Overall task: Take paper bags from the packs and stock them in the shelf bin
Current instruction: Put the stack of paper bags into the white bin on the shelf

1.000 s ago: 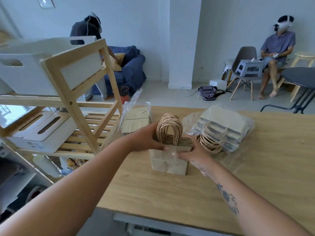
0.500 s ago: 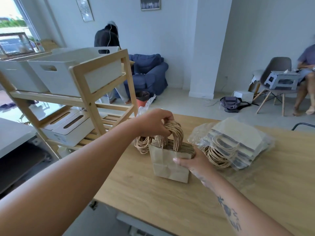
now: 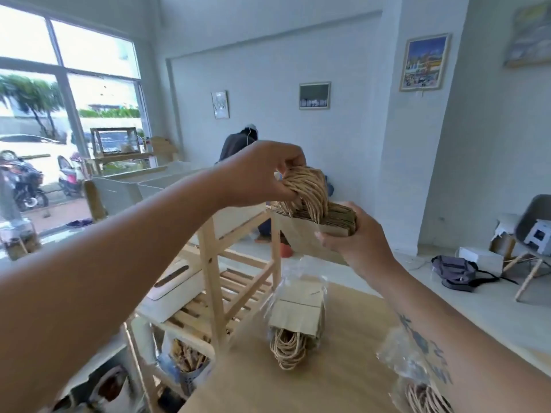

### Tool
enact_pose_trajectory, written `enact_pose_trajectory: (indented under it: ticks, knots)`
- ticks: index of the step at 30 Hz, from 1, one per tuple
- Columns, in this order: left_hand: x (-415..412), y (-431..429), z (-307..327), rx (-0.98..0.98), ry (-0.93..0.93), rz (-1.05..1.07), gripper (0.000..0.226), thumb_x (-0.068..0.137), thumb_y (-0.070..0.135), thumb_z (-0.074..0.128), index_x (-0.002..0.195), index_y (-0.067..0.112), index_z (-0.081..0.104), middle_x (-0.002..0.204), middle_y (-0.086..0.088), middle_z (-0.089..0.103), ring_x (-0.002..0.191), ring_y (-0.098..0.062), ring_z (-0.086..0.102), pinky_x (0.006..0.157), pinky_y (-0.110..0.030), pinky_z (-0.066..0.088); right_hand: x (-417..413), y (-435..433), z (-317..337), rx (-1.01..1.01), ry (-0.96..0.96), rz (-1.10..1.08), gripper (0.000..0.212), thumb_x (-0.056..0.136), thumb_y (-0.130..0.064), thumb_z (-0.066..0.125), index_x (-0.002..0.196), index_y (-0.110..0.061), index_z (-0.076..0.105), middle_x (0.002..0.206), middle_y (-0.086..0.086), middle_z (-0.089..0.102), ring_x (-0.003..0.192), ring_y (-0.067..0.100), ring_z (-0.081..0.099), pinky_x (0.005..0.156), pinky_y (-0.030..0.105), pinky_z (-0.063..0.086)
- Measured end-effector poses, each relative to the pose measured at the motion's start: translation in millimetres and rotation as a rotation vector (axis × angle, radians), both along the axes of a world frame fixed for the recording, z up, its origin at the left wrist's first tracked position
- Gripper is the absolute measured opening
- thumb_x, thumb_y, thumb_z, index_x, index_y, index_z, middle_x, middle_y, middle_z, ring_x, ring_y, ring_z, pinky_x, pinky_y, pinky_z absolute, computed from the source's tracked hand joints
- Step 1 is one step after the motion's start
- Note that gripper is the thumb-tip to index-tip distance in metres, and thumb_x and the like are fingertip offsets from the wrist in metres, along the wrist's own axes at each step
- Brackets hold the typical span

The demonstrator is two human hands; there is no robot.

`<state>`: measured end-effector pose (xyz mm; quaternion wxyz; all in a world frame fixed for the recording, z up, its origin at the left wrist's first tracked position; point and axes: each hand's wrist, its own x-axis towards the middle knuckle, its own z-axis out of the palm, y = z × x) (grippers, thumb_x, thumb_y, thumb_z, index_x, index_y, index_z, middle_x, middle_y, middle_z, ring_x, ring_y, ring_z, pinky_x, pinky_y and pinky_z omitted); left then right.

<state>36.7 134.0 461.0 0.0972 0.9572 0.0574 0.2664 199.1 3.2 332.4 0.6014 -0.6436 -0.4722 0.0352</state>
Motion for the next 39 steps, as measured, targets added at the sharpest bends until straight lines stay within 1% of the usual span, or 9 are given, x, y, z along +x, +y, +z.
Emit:
enact_pose_trajectory:
  ticks: [8,11,14,16,24,28,32,35,39]
  knots:
    - [-42,108,50,0.157,-0.257,0.089,0.026,0.071,0.006,0.082,0.091,0.01,0.068,0.083,-0.005,0.067,0.076,-0.016,0.063,0.078,-0.039,0.057,-9,141,79,0.113,-0.269,0.034,0.038,0.076,-0.018,0.081,0.11,-0.022,0.063,0.088,-0.017,0.067,0.081,-0.006,0.061,0.066,0.008,0.046]
    - [-54,166,45,0.207,-0.315,0.124,0.03,0.071,0.01,0.083,0.095,0.014,0.066,0.086,-0.001,0.066,0.075,-0.007,0.061,0.07,-0.043,0.06,-14,204,89,0.117,-0.347,0.012,0.036,0.076,-0.022,0.08,0.105,-0.03,0.061,0.084,-0.02,0.064,0.081,-0.005,0.06,0.071,0.016,0.048]
    - [-59,219,33,0.301,-0.317,0.102,0.023,0.074,0.012,0.079,0.094,0.01,0.066,0.085,-0.001,0.064,0.074,-0.016,0.06,0.071,-0.037,0.056,-16,267,84,0.086,-0.379,-0.013,0.036,0.071,-0.032,0.073,0.102,-0.04,0.056,0.085,-0.012,0.068,0.085,0.014,0.065,0.077,0.04,0.053]
    - [-59,253,25,0.36,-0.285,0.095,0.02,0.075,0.016,0.074,0.091,0.009,0.066,0.083,0.001,0.063,0.072,-0.017,0.058,0.068,-0.033,0.054,-14,306,77,0.043,-0.368,-0.016,0.042,0.068,-0.035,0.07,0.105,-0.042,0.054,0.088,-0.011,0.069,0.089,0.019,0.065,0.08,0.048,0.052]
    - [-48,369,-23,0.368,-0.107,0.156,0.025,0.078,0.015,0.079,0.099,0.011,0.066,0.089,0.002,0.064,0.071,-0.018,0.06,0.062,-0.038,0.056,1,410,66,-0.369,-0.408,-0.002,0.034,0.075,-0.041,0.072,0.103,-0.037,0.053,0.094,-0.012,0.064,0.091,0.015,0.061,0.073,0.034,0.048]
    - [-44,394,-43,0.338,0.072,0.189,0.034,0.075,0.022,0.085,0.1,0.019,0.063,0.091,0.006,0.062,0.078,-0.015,0.06,0.068,-0.027,0.055,5,428,66,-0.763,-0.493,0.054,0.085,0.061,-0.056,0.081,0.134,-0.04,0.04,0.13,-0.001,0.05,0.114,0.022,0.052,0.095,0.041,0.048]
    - [-49,396,-32,-0.034,0.274,0.227,0.101,0.042,0.07,0.079,0.13,0.031,0.05,0.12,0.019,0.051,0.111,-0.004,0.05,0.097,-0.023,0.044,3,432,65,-0.913,-0.54,0.158,0.12,0.059,-0.064,0.083,0.153,-0.041,0.013,0.159,-0.004,0.025,0.143,0.023,0.03,0.113,0.04,0.032]
    - [-37,393,-24,-0.139,0.231,0.251,0.103,0.053,0.088,0.06,0.139,0.034,0.043,0.136,0.017,0.045,0.127,-0.008,0.043,0.104,-0.027,0.036,11,426,69,-0.827,-0.291,0.332,0.12,0.056,-0.064,0.085,0.152,-0.047,0.016,0.159,-0.006,0.028,0.144,0.018,0.031,0.116,0.039,0.029]
    - [-10,397,-35,-0.124,0.436,0.347,0.092,0.073,0.075,0.06,0.149,0.032,0.031,0.155,0.007,0.036,0.137,-0.016,0.038,0.109,-0.034,0.032,29,420,78,-0.488,0.344,0.425,0.05,0.086,-0.025,0.073,0.13,-0.023,0.049,0.117,0.0,0.065,0.099,0.008,0.063,0.08,0.024,0.046]
